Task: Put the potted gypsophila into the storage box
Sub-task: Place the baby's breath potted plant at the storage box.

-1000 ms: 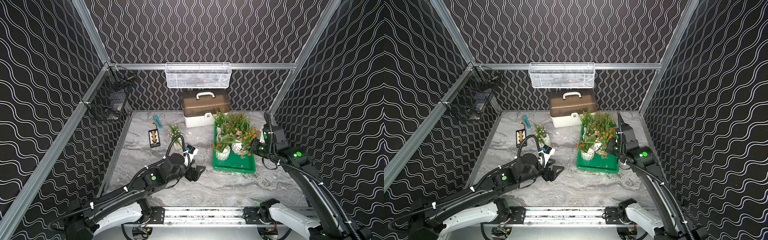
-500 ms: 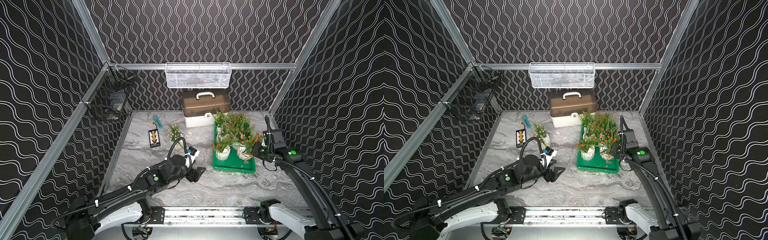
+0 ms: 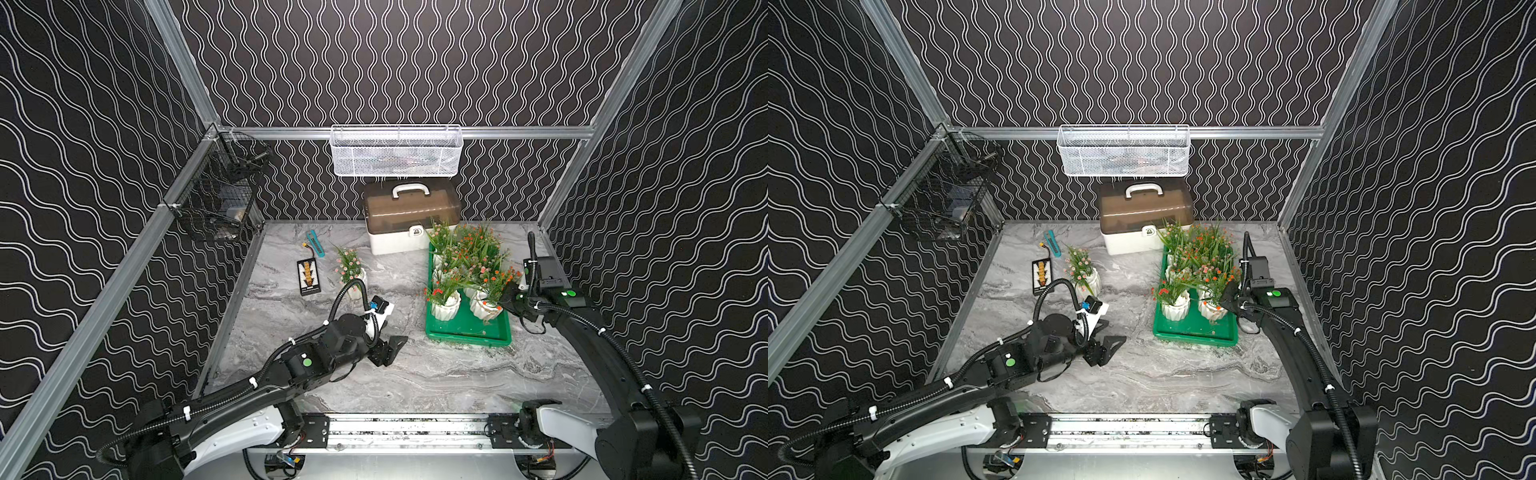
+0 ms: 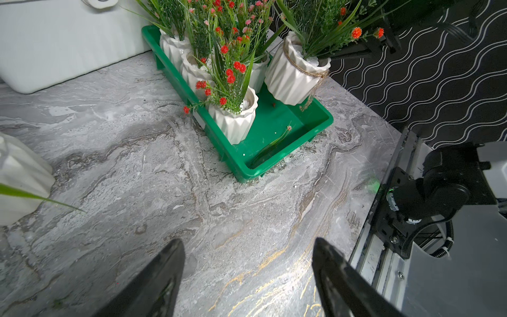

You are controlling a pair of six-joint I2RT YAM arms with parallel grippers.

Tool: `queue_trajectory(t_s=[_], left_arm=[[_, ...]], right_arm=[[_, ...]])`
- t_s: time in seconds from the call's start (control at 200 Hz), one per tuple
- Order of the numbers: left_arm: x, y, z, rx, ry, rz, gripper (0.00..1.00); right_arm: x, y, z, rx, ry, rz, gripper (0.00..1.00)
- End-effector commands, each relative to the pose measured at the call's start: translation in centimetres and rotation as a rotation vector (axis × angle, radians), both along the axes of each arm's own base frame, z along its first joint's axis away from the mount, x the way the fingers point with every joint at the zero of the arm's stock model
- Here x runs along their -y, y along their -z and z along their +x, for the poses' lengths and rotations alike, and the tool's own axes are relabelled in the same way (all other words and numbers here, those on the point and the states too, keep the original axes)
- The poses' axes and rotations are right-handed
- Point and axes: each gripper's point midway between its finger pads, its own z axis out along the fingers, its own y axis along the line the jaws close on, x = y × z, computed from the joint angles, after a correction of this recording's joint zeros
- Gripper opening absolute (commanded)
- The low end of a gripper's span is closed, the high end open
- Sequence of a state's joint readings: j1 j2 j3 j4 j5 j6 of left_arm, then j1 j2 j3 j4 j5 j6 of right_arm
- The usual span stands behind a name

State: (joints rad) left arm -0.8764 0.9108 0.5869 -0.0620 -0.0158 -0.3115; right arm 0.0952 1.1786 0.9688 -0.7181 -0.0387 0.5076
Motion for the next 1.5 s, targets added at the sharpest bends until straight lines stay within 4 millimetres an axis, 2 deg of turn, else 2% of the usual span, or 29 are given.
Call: queue_trajectory(t_s=[0.0,0.325,0.741,1.136,1.496], left_arm=[[-0.1,-0.1,0.4,0.036,-0.006,0.013,0.77],[0.5,1.0,0.6,0.007,0.005,0.037,0.77],[-0.3,1.0,0.8,0.036,-0.023,0.047,0.77],[-0.6,1.3,0.9,0.033,-0.036,0.07,0.77],[-1.1,0.8,0.8,0.044,-0.048,0.059,0.77]], right_arm=[[-0.2,-0.4,1.5,0.059,-0.003,0.02,0.0],[0.3,1.8,2.1,0.022,0.019,0.021,0.0],[1.2,3.6,2.5,-0.022,0.056,-0.009,0.0],[1.9,4.5,2.2,-0.045,0.072,-0.023,0.0],[2.4,5.6,2.1,-0.074,0.09,-0.032,0.0]])
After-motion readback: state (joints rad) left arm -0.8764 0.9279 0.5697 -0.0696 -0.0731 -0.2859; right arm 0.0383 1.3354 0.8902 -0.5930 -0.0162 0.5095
